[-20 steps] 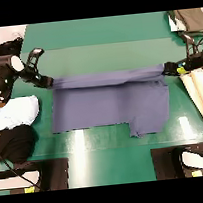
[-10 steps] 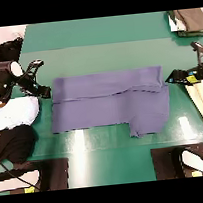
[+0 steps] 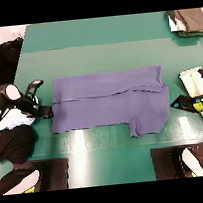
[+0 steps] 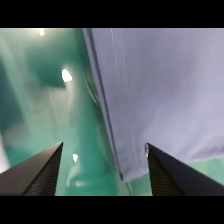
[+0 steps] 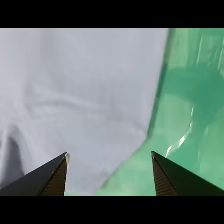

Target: Fold the shirts.

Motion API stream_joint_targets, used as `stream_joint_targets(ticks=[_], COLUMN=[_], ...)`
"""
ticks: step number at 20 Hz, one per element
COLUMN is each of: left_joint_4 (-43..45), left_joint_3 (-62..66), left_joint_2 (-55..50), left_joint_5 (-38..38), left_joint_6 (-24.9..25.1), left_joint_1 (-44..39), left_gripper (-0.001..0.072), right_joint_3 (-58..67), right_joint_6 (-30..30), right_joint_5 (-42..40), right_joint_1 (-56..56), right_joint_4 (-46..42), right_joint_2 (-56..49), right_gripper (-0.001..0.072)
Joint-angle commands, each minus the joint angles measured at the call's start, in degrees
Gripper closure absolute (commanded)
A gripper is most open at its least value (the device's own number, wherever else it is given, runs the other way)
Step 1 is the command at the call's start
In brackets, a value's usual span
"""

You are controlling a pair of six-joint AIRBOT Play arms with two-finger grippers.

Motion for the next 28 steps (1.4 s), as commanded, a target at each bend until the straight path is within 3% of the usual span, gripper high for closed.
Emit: stream_joint_targets(ticks=[1,13,15,19,20,28], left_joint_4=[-1.57,-7.93,-9.97,-11.47,-11.37,-11.32], left_joint_3=[-5.46,-11.28,-11.28,-11.28,-11.21,-6.08], left_joint_2=[1.66,1.64,1.64,1.64,1.64,1.66], left_joint_5=[0.26,2.34,0.83,-0.13,-0.15,-1.79], left_joint_6=[-0.35,0.72,2.62,3.69,3.89,3.76], left_joint_1=[0.07,0.04,0.04,0.04,0.04,0.04], left_gripper=[0.0104,0.0108,0.0504,0.053,0.068,0.0683], right_joint_3=[-6.16,-6.51,-6.51,-6.51,-6.51,-13.29], right_joint_6=[0.04,0.07,0.07,0.07,0.11,3.58], right_joint_5=[0.61,4.07,4.55,5.03,5.57,7.08], right_joint_1=[-1.88,-1.9,-1.88,-1.88,-1.88,-1.88], right_joint_4=[0.07,0.39,0.42,0.42,0.42,2.73], right_joint_2=[3.82,4.55,4.55,4.55,4.55,4.55], right_gripper=[0.0133,0.0133,0.0133,0.0133,0.0133,0.0131])
